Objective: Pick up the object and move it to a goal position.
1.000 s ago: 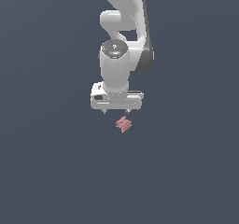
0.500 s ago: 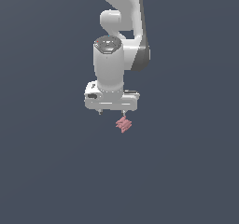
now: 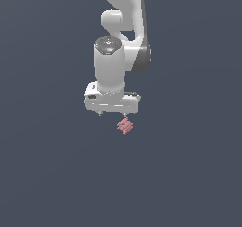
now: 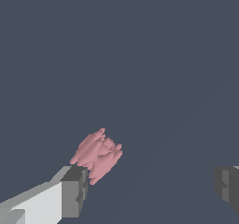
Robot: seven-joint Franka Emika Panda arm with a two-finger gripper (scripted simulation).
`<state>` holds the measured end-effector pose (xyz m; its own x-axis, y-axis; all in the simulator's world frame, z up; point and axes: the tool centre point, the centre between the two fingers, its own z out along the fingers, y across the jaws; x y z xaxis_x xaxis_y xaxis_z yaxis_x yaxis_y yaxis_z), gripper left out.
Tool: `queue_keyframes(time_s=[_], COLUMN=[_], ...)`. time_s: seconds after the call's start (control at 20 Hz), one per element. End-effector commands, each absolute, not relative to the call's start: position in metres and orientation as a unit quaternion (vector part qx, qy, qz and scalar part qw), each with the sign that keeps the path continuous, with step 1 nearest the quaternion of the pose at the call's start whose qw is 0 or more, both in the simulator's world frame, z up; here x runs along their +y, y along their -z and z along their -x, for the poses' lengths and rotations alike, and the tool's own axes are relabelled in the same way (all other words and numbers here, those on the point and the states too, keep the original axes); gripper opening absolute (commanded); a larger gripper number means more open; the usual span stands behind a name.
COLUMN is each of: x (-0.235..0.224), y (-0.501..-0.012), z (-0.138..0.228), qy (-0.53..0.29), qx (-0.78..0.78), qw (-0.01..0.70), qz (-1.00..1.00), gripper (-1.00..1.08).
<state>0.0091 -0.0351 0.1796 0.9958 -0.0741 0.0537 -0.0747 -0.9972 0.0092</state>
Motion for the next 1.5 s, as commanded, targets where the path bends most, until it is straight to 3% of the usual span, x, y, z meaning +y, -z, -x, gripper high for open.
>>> queue_keyframes(time_s=[0.0, 1.45], x=[-0.033, 0.015], y=[-0.177, -0.104], z=[-0.009, 0.013], qy=[-0.026, -0.003], qx=[-0.047, -0.348], qw=[0.005, -0.002], qz=[-0.999, -0.938], gripper=[1.00, 1.00])
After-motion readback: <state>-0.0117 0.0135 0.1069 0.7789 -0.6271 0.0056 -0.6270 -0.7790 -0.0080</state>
